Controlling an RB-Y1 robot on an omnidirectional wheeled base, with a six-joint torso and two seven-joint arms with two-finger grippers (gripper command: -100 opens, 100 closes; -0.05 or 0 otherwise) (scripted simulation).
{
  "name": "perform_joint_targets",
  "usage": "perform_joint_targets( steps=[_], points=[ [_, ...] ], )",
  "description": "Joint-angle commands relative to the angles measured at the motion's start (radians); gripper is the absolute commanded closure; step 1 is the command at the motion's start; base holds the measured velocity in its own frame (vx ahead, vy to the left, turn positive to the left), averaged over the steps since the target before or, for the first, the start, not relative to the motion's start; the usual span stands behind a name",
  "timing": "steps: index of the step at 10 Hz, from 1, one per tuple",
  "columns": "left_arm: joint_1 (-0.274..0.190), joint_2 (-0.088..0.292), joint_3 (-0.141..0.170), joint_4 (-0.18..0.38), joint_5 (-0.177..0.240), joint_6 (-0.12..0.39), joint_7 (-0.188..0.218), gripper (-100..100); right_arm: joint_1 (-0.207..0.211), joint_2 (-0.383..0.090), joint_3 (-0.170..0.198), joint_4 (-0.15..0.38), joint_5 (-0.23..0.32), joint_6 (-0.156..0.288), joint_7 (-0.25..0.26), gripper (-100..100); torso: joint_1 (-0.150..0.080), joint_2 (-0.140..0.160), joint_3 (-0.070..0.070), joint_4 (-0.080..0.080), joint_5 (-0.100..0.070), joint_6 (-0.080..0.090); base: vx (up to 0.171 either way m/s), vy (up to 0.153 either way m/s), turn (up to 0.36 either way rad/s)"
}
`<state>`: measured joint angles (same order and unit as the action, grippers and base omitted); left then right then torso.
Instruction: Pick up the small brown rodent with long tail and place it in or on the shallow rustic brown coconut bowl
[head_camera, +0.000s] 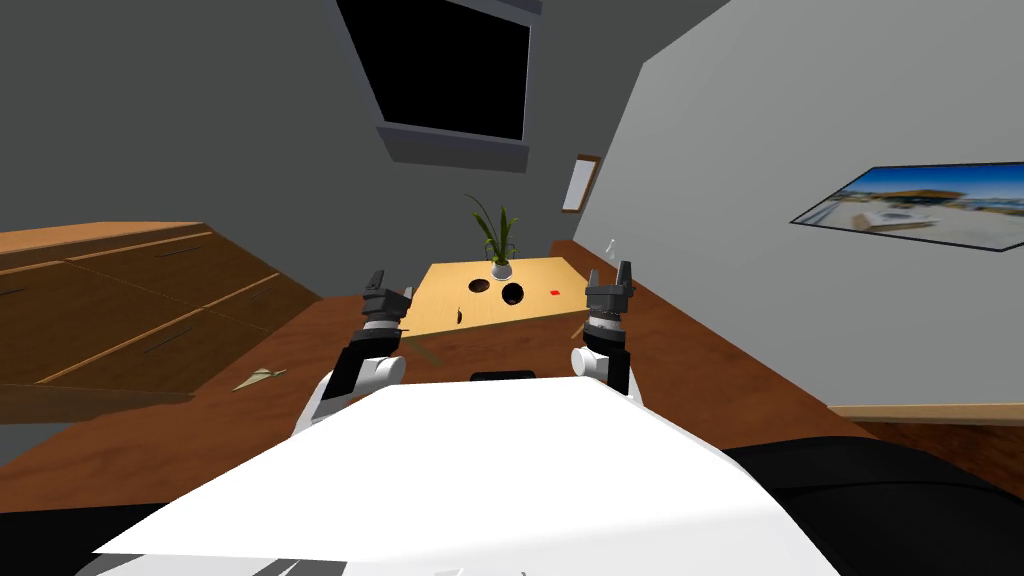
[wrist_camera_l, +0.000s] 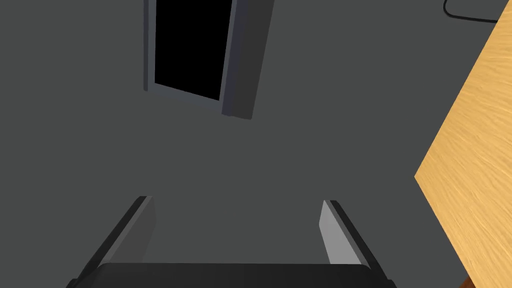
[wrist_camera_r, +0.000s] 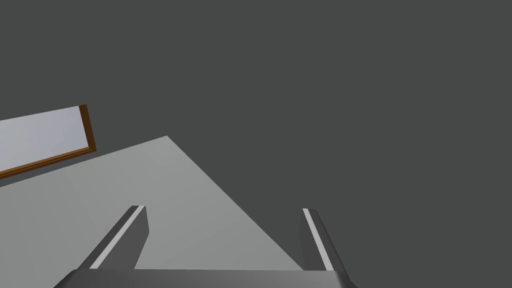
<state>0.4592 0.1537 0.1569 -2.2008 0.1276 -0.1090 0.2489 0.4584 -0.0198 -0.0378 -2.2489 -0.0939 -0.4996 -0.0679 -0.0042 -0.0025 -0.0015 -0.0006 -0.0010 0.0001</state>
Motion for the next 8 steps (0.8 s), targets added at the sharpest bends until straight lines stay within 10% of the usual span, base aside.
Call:
perform_joint_targets(
  steps=[1,8],
  points=[
    [-0.006,0.010,0.020,0.010,0.004,0.042,0.034,-100,0.000,0.000,0.000,0.000,0.000,0.000,0.000,0,0.000,0.000,0.000,0.000,0.000,0.000,0.026,-0.046,-0.064],
    [-0.060,0.034,0.148,0.135,0.013,0.232,0.212,-100,0.000,0.000,0.000,0.000,0.000,0.000,0.000,0,0.001,0.000,0.000,0.000,0.000,0.000,0.040,-0.064,-0.092]
  ],
)
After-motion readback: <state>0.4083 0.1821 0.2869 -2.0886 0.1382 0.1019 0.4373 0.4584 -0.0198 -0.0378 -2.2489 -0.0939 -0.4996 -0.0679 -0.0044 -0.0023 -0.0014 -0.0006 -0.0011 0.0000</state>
